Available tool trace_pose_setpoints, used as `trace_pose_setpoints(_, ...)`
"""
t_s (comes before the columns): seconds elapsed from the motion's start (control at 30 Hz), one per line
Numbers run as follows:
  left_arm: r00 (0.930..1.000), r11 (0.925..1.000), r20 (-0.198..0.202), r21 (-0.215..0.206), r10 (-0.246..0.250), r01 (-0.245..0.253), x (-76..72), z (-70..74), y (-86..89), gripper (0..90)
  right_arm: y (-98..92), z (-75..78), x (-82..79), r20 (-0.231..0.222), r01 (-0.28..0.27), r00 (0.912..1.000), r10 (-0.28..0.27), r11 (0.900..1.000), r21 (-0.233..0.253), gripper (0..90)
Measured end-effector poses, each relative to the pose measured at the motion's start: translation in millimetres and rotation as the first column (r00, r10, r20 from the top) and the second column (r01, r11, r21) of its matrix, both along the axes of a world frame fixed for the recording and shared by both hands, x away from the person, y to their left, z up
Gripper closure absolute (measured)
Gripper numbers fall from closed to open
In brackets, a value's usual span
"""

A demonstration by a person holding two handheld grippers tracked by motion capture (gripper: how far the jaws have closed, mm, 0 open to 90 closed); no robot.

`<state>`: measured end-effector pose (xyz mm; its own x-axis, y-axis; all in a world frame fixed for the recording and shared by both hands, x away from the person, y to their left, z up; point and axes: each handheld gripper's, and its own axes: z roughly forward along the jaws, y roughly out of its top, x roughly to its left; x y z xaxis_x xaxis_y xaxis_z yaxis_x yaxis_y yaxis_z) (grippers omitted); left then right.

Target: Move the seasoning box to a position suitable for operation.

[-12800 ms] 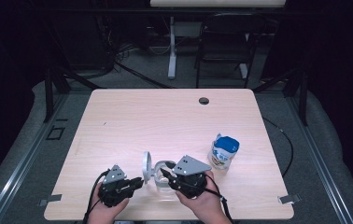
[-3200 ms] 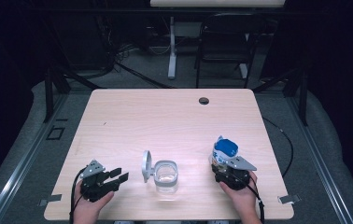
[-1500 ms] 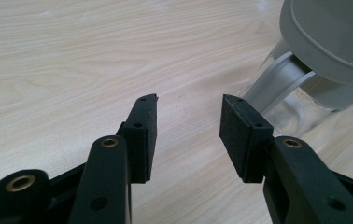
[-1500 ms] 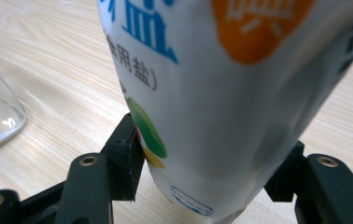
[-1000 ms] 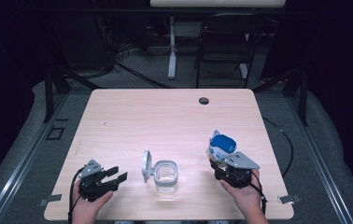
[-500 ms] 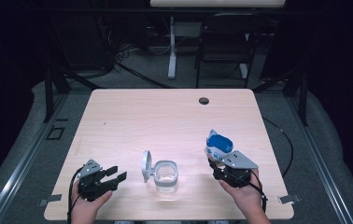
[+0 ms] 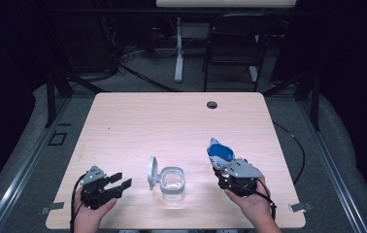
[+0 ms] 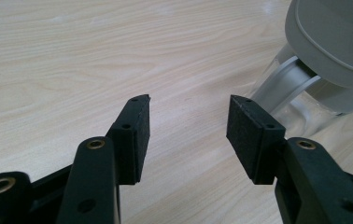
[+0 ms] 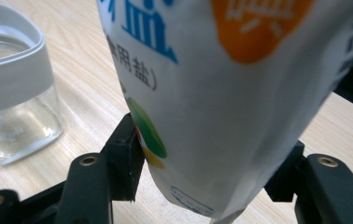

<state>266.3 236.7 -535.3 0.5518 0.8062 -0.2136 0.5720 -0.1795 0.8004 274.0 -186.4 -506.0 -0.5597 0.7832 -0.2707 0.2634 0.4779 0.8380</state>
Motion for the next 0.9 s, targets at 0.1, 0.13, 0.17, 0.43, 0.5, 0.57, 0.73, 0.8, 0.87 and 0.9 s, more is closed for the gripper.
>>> trace_pose_setpoints(0.1,1.0,1.0,0.001,0.0,-0.001,0.001,0.0,0.3,0.2,49.8,3.4,-0.9,0.1,0.004,-0.005,1.0,0.005,1.0,-0.01,41.3)
trace_pose_setpoints(0.13,1.0,1.0,0.001,0.0,-0.002,0.002,0.0,0.6,0.4,49.8,4.3,-1.1,0.3,0.005,-0.009,0.9999,0.01,1.0,-0.013,41.3)
trace_pose_setpoints(0.17,1.0,1.0,0.001,-0.001,-0.001,0.001,0.0,0.8,0.7,49.8,5.2,-1.3,0.3,0.003,-0.014,0.9999,0.014,1.0,-0.012,41.3)
trace_pose_setpoints(0.43,1.0,1.0,0.005,-0.007,0.0,0.0,0.3,1.3,1.6,49.8,13.0,-2.4,-0.3,0.01,-0.036,0.9993,0.036,0.998,-0.053,41.3)
trace_pose_setpoints(0.5,1.0,1.0,0.006,-0.006,-0.001,0.001,0.2,1.6,1.5,49.8,14.8,-2.8,-0.7,0.007,-0.044,0.999,0.044,0.997,-0.066,41.3)
trace_pose_setpoints(0.57,1.0,1.0,0.006,-0.007,-0.001,0.001,0.3,1.5,1.4,49.8,16.5,-3.2,-1.7,0.008,-0.046,0.9989,0.047,0.996,-0.081,41.3)
trace_pose_setpoints(0.73,1.0,1.0,0.009,-0.004,-0.001,0.001,-0.3,2.5,0.9,49.8,20.1,-4.7,-3.4,0.014,-0.063,0.9978,0.065,0.993,-0.105,41.3)
trace_pose_setpoints(0.8,0.9999,1.0,0.011,-0.006,-0.001,0.001,-0.6,3.4,0.9,49.8,21.7,-5.0,-3.8,0.013,-0.066,0.9976,0.068,0.991,-0.113,41.3)
trace_pose_setpoints(0.87,0.9999,1.0,0.012,-0.001,-0.009,0.009,-1.0,5.1,0.9,49.8,23.3,-5.5,-4.1,0.017,-0.068,0.9973,0.071,0.991,-0.114,41.3)
trace_pose_setpoints(0.9,0.9998,0.9999,0.018,-0.008,-0.006,0.006,-1.3,5.2,0.0,49.8,24.2,-5.7,-4.1,0.017,-0.071,0.9971,0.074,0.991,-0.115,41.3)
